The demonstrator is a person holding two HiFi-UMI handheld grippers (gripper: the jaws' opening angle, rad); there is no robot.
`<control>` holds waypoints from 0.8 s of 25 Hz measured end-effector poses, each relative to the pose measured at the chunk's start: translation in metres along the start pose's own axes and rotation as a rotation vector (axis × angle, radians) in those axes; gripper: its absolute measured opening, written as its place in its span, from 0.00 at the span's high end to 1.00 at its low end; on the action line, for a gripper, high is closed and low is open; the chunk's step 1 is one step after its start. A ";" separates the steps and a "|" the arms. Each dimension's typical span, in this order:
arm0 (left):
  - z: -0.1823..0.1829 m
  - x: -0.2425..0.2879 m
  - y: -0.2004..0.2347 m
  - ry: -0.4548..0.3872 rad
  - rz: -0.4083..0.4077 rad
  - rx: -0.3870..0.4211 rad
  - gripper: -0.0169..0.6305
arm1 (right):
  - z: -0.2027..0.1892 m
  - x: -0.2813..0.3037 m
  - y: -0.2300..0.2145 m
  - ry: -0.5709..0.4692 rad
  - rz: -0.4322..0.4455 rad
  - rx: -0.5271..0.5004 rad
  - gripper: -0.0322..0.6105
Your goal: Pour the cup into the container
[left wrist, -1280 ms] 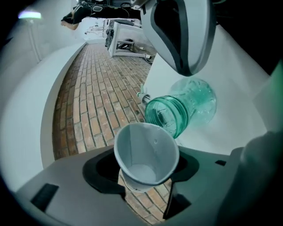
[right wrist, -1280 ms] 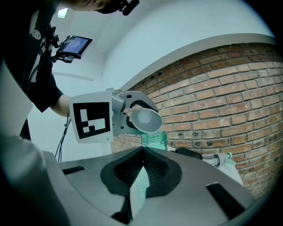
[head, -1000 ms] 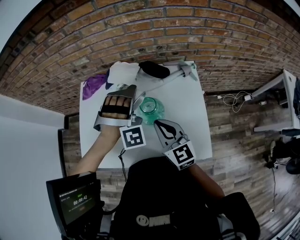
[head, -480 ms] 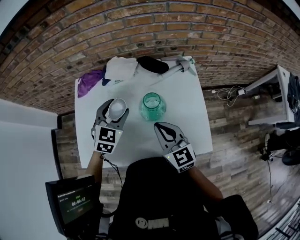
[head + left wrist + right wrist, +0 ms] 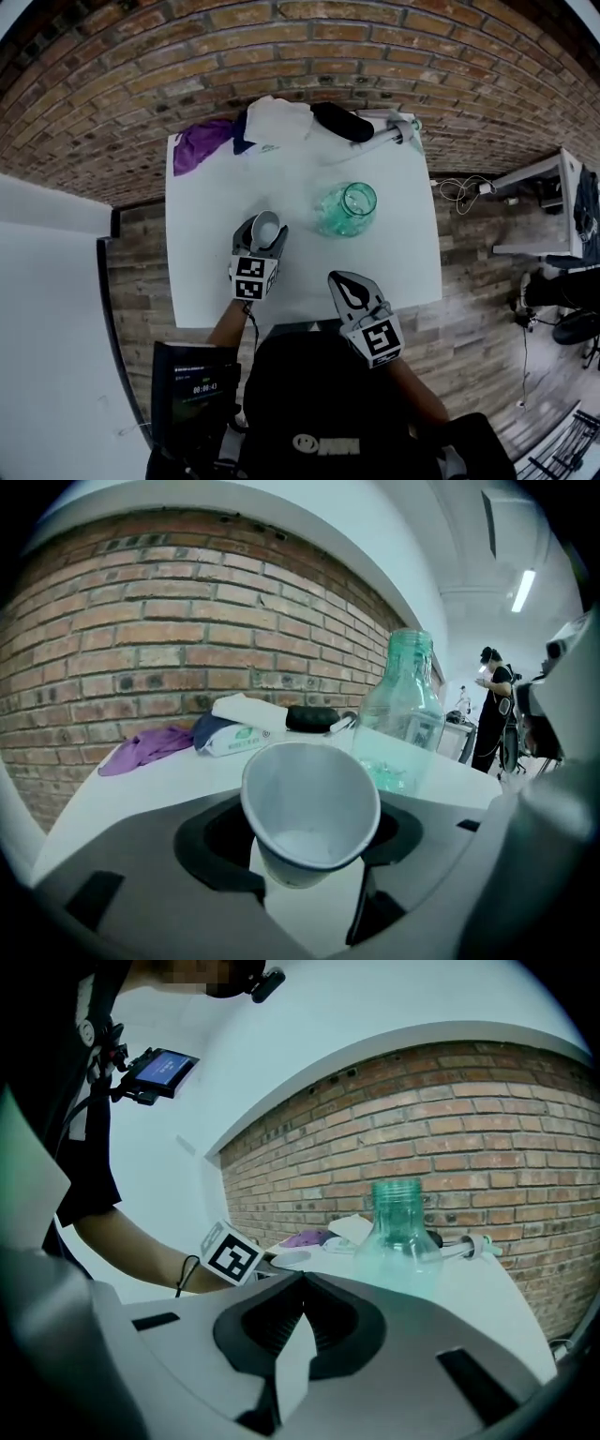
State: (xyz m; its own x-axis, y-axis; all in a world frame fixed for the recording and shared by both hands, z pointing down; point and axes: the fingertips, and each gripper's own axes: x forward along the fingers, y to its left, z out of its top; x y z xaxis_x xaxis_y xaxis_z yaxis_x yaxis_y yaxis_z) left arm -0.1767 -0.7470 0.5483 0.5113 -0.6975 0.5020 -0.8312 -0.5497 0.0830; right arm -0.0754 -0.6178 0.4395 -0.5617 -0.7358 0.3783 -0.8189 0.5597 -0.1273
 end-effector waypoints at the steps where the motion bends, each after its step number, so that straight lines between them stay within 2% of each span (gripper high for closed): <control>1: -0.004 0.003 0.001 0.006 0.004 0.013 0.52 | -0.001 0.002 0.005 0.007 0.003 0.009 0.95; 3: -0.012 0.005 0.002 0.013 0.012 0.028 0.52 | -0.003 0.005 0.014 0.017 0.011 0.022 0.95; 8: -0.023 0.006 0.006 0.006 -0.006 -0.004 0.52 | -0.003 0.019 0.027 0.009 0.024 0.016 0.95; 11: -0.027 0.001 0.004 -0.002 -0.017 0.023 0.52 | -0.004 0.025 0.035 0.000 0.040 0.014 0.95; 13: -0.026 0.001 0.003 -0.026 -0.020 0.033 0.52 | -0.005 0.027 0.038 -0.006 0.048 0.017 0.95; 17: -0.022 0.002 0.003 -0.110 -0.019 0.001 0.52 | -0.011 0.027 0.044 -0.017 0.045 0.007 0.95; 20: -0.024 0.001 0.005 -0.121 -0.013 0.005 0.51 | -0.015 0.023 0.048 -0.022 0.028 0.026 0.95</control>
State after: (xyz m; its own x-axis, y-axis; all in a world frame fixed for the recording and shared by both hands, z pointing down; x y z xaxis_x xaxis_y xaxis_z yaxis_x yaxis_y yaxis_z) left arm -0.1852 -0.7391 0.5698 0.5448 -0.7406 0.3933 -0.8234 -0.5612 0.0839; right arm -0.1262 -0.6020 0.4561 -0.5865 -0.7286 0.3538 -0.8056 0.5702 -0.1611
